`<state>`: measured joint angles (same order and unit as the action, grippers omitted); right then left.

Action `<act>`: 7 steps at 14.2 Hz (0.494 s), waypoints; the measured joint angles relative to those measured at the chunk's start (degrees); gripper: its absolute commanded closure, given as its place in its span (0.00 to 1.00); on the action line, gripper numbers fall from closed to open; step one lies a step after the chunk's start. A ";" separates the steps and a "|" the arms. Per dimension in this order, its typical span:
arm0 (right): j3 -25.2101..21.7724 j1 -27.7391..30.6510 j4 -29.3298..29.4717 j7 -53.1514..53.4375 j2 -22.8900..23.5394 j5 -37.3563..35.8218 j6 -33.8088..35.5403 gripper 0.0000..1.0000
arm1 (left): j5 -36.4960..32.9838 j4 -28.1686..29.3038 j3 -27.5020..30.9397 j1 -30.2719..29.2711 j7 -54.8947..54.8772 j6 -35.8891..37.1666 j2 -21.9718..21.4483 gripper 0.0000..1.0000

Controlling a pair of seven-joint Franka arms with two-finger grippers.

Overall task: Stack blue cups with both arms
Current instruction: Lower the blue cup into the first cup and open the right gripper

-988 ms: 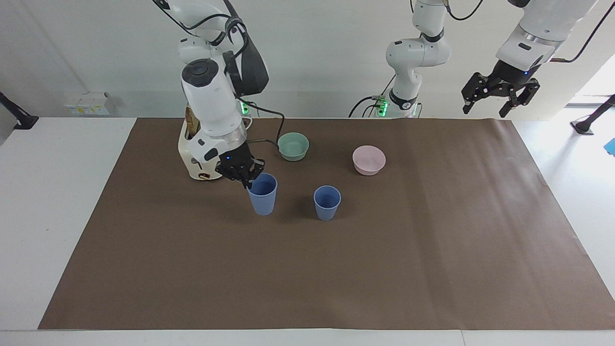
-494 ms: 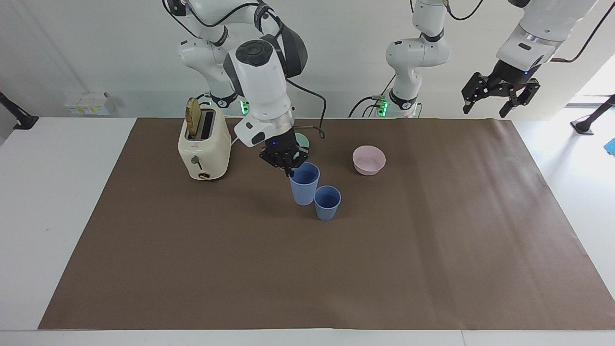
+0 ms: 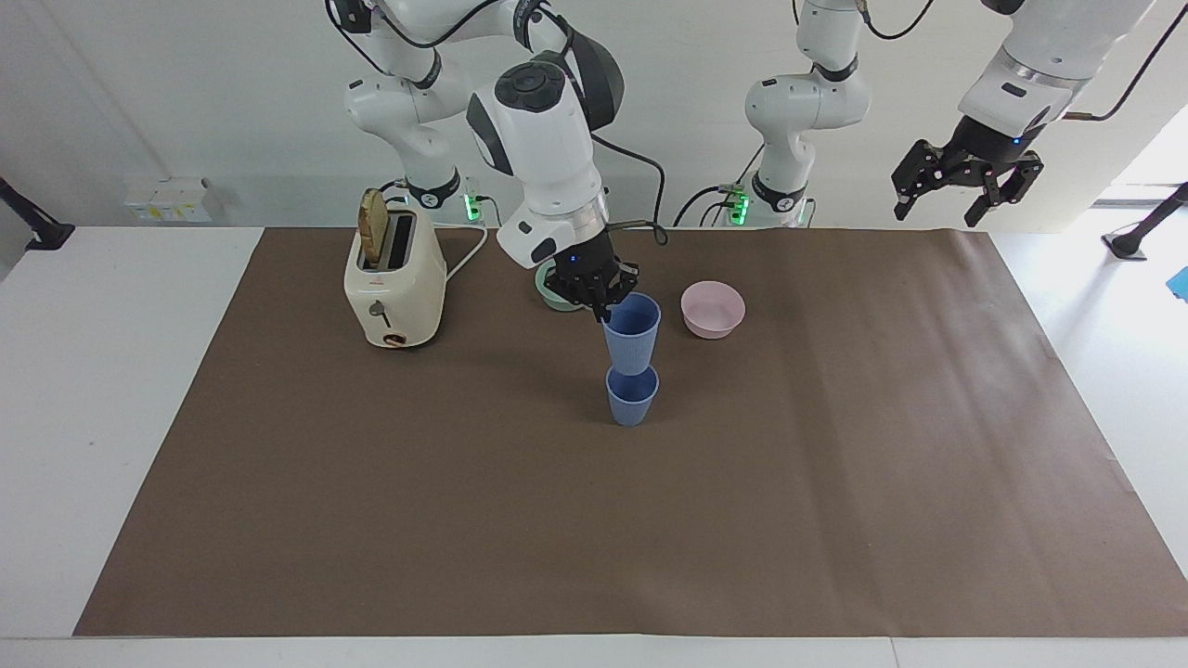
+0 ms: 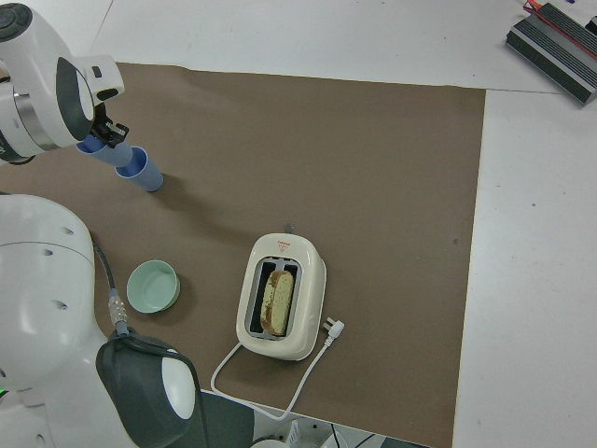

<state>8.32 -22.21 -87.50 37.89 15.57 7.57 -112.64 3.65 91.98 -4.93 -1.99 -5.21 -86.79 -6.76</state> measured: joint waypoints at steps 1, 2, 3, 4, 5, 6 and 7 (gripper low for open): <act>-0.03 0.01 0.00 0.00 0.46 0.05 -0.71 1.00 | 0.00 0.00 0.00 0.00 0.00 0.00 0.00 0.00; -0.06 0.01 0.00 0.00 0.93 0.08 -1.23 1.00 | 0.00 0.00 0.00 0.00 0.00 0.00 0.00 0.00; -0.08 0.02 0.00 0.00 1.28 0.10 -1.30 1.00 | 0.00 0.00 0.00 0.00 0.00 0.00 0.00 0.00; -0.09 0.02 -0.02 0.00 1.58 0.10 -1.30 1.00 | 0.00 0.00 0.00 0.00 0.00 0.00 0.00 0.00; -0.10 0.03 -0.06 0.00 1.82 0.11 -1.30 1.00 | 0.00 0.02 0.00 0.00 0.00 0.00 0.00 0.00; -0.10 0.03 -0.12 0.00 2.04 0.11 -1.30 1.00 | 0.00 0.06 0.00 0.00 0.00 0.00 0.00 0.00; -0.10 0.03 -0.23 0.00 2.29 0.11 -1.30 1.00 | 0.00 0.10 -0.01 0.00 0.00 0.00 0.00 0.00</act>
<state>8.23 -22.18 -87.73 37.89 17.86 7.67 -113.93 3.65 92.08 -4.94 -1.99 -5.21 -86.79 -6.76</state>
